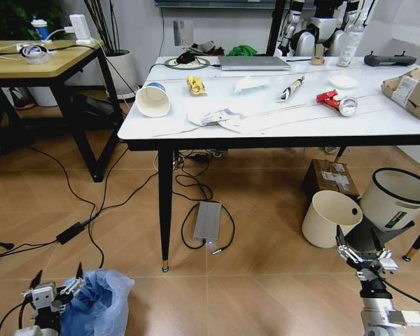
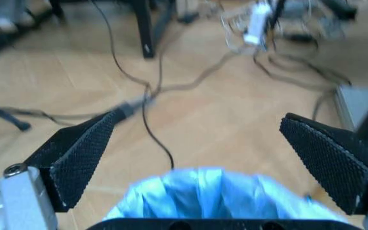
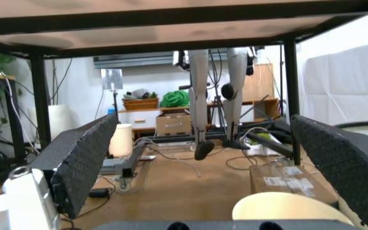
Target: Pick up the trash bin and place the trash from the table into it.
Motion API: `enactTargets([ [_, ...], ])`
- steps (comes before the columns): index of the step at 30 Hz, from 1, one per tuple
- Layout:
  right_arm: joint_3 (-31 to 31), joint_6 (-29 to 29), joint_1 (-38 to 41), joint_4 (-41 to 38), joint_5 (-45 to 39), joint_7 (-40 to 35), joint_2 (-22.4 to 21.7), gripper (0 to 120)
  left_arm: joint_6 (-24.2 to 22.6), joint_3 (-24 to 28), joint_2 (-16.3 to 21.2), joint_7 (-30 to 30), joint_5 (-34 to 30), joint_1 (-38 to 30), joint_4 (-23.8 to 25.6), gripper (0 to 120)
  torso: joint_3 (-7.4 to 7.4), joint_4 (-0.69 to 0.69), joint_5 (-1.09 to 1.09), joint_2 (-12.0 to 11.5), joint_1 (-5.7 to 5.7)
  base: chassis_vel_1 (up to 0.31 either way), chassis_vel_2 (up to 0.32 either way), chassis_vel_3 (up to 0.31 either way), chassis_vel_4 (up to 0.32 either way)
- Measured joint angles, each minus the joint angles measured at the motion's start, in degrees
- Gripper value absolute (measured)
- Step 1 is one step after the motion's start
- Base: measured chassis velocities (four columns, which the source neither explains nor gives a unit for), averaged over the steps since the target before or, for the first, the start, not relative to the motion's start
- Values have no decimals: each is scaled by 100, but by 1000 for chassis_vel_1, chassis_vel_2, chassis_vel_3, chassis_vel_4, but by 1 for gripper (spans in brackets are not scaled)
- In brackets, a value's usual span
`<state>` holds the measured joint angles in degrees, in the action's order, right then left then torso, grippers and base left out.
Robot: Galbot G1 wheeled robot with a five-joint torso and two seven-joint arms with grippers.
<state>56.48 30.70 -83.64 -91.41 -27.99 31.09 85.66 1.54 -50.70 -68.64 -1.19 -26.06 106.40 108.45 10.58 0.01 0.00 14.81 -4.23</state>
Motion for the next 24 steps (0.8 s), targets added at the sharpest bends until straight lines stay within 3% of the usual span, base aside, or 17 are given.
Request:
enactTargets([
  [8, -111, 62, 140, 319, 32, 19, 170, 100, -1008, -156, 349, 50, -232, 72, -325, 100, 8, -1, 1, 11, -3, 0, 0, 0, 0],
  [24, -153, 143, 123, 479, 85, 90, 172, 100, -1155, -193, 285, -56, 60, -236, -1566, 99, 15, -1, 2, 22, -7, 0, 0, 0, 0],
])
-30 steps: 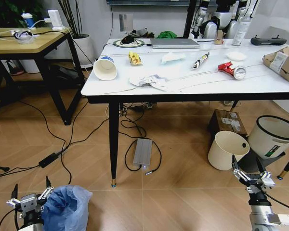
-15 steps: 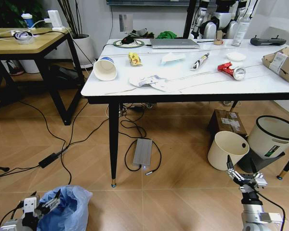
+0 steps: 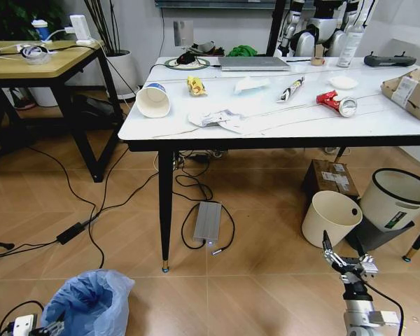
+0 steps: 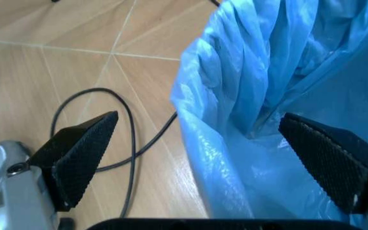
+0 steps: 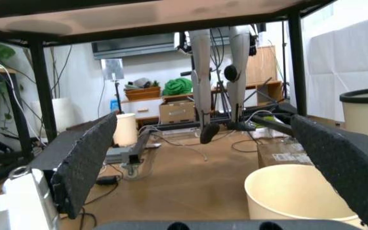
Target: Pick up the trash bin and place the trash from the table into it.
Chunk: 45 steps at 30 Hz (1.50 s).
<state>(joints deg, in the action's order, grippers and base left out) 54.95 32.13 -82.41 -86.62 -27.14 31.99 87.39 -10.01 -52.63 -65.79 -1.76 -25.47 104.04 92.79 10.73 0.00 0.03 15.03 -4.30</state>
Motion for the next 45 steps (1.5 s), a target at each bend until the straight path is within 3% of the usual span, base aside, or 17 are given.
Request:
enactTargets([
  [8, 35, -2, -42, -79, 6, 2, -8, 100, 68, 106, -77, -58, 81, -277, -257, 98, 2, 1, -1, 3, -1, 0, 0, 0, 0],
  [18, 66, -38, -59, -190, 28, -3, -18, 100, 158, 119, -77, -140, 210, -338, -361, 58, 4, 0, -3, 6, -1, 0, 0, 0, 0],
  [21, 69, -43, -61, -209, 35, -4, -18, 100, 172, 116, -76, -153, 206, -335, -366, 51, 4, 0, -3, 6, -1, 0, 0, 0, 0],
  [26, 79, -50, -81, -249, 42, -8, -19, 100, 222, 116, -99, -214, 214, -327, -408, 29, 5, 0, -3, 7, -2, 0, 0, 0, 0],
  [30, 88, -50, -86, -254, 42, -10, -27, 100, 241, 112, -101, -233, 218, -327, -425, 22, 5, 0, -4, 7, -2, 0, 0, 0, 0],
  [32, 100, -63, -98, -300, 40, -15, -45, 100, 267, 105, -109, -268, 220, -344, -456, 6, 5, 0, -6, 8, -2, 0, 0, 0, 0],
  [34, 102, -67, -103, -311, 38, -17, -50, 100, 277, 107, -116, -286, 221, -353, -472, 1, 5, 0, -4, 8, -2, 0, 0, 0, 0],
  [42, 109, -73, -115, -325, 34, -20, -78, 100, 312, 108, -151, -378, 227, -391, -522, 0, 6, -1, -7, 9, -2, 0, 0, 0, 0],
  [45, 111, -81, -121, -332, 34, -22, -105, 100, 502, 107, -173, -671, 168, -416, -569, 0, 6, -1, -7, 9, -2, 0, 0, 0, 0],
])
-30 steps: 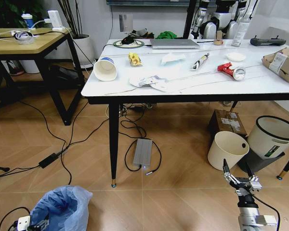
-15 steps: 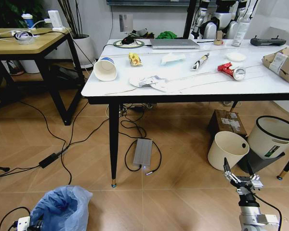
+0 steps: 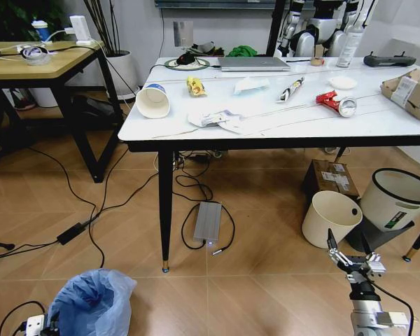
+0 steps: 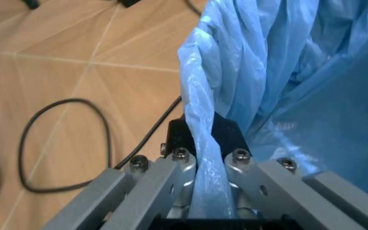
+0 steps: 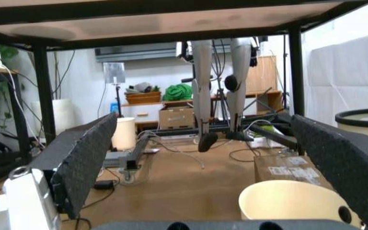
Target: Pick up the trash bin and place the trash from the table into it.
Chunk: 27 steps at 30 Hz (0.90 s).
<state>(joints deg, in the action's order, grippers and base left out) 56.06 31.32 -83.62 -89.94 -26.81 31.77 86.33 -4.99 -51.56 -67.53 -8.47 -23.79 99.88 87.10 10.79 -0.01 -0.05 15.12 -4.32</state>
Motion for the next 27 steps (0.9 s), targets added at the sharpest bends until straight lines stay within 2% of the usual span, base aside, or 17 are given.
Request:
enactTargets([
  [3, 3, -6, -8, -9, 1, -1, -24, 100, 309, -40, -47, -618, -80, -78, -89, 0, 0, -1, 4, 0, 0, 0, 0, 0, 0],
  [4, 6, -14, -13, -20, 5, -2, -35, 100, 562, -78, -80, -1024, -55, -135, -170, 0, 1, 0, 11, 0, 0, 0, 0, 0, 0],
  [5, 6, -14, -13, -20, 5, -2, -35, 100, 562, -78, -80, -1024, -55, -135, -170, 0, 1, 0, 11, 0, 0, 0, 0, 0, 0],
  [7, 11, -31, -25, -44, 14, -7, -48, 100, 809, -119, -114, -1467, -3, -165, -209, 0, 1, 3, 19, 0, -1, 0, 0, 0, 0],
  [8, 13, -41, -29, -61, 22, -12, -54, 100, 857, -140, -120, -1696, -37, -144, -180, 0, 1, 3, 16, 0, -1, 0, 0, 0, 0],
  [9, 14, -66, -40, -98, 49, -31, -62, 100, 962, -162, -150, -2108, -137, -55, -48, 0, 1, 1, 5, 0, -1, 0, 0, 0, 0],
  [10, 13, -76, -43, -116, 66, -45, -65, 100, 1011, -172, -165, -2281, -152, -20, 17, 0, 1, 0, 4, -1, -1, 0, 0, 0, 0],
  [17, 23, -118, -97, -275, 197, -99, -42, 100, 1238, -140, -162, -3027, -287, 177, 561, 0, 1, 2, 8, 0, -1, 0, 0, 0, 0],
  [21, 33, -125, -128, -340, 273, -108, 4, 100, 1233, -123, -113, -3232, -404, 279, 836, 0, 1, 1, 3, 0, -1, 0, 0, 0, 0],
  [27, 56, -125, -202, -432, 381, -113, 53, 100, 1269, -20, -18, -3067, -607, 420, 1337, 0, 1, 1, 3, 0, -1, 0, 0, 0, 0],
])
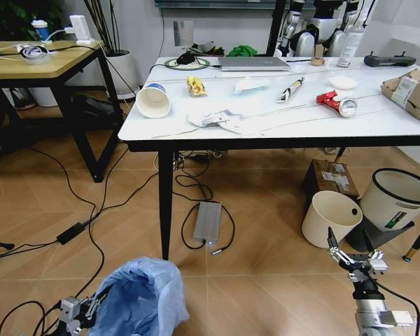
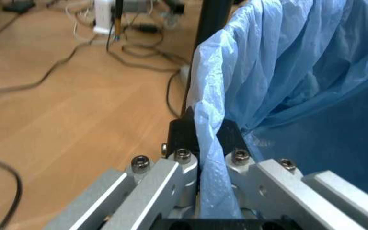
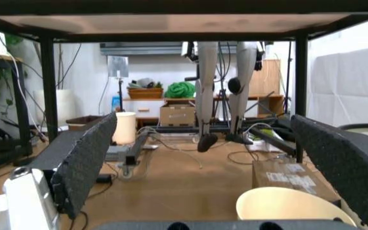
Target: Pick up the trash bin and place the trash from the table into it.
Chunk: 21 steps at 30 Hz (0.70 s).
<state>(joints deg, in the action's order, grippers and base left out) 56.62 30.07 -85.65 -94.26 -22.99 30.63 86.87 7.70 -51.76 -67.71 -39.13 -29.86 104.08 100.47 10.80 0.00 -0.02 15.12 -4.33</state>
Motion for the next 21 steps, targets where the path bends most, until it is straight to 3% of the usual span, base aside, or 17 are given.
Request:
enactTargets([
  [8, 30, -4, -119, -206, 107, -28, 65, 100, 98, 133, 253, 627, -487, 78, 517, 0, 0, 0, 2, 0, 0, 0, 0, 0, 0],
  [21, 63, -50, -284, -487, 301, -122, 147, 100, -610, 544, 429, 1585, -1212, 780, 1672, 0, 0, 0, 2, 1, 0, 0, 0, 0, 0],
])
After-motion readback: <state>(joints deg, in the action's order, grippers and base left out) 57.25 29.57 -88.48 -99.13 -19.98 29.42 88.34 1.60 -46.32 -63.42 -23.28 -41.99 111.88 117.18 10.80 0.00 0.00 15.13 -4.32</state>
